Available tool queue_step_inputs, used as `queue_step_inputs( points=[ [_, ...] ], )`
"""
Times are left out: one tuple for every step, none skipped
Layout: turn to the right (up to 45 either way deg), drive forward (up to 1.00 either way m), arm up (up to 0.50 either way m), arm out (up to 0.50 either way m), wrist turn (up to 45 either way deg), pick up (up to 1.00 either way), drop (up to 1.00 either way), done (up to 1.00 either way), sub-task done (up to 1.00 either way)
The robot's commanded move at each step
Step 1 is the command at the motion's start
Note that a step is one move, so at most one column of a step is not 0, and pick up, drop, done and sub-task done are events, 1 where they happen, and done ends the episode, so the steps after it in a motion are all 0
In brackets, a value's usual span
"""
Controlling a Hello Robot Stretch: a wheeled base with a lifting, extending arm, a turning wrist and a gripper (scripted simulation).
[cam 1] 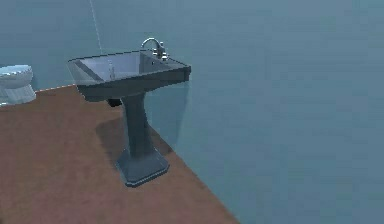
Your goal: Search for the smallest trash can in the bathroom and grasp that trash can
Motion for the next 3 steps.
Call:
queue_step_inputs(
  points=[
    [0.0, 0.00, -0.30, 0.00, 0.0, 0.00, 0.00, 0.00, 0.00],
    [0.0, 0.00, 0.00, 0.00, 0.0, 1.00, 0.00, 0.00, 0.00],
    [0.0, 0.00, 0.10, 0.00, 0.0, 0.00, 0.00, 0.00, 0.00]
  ],
)
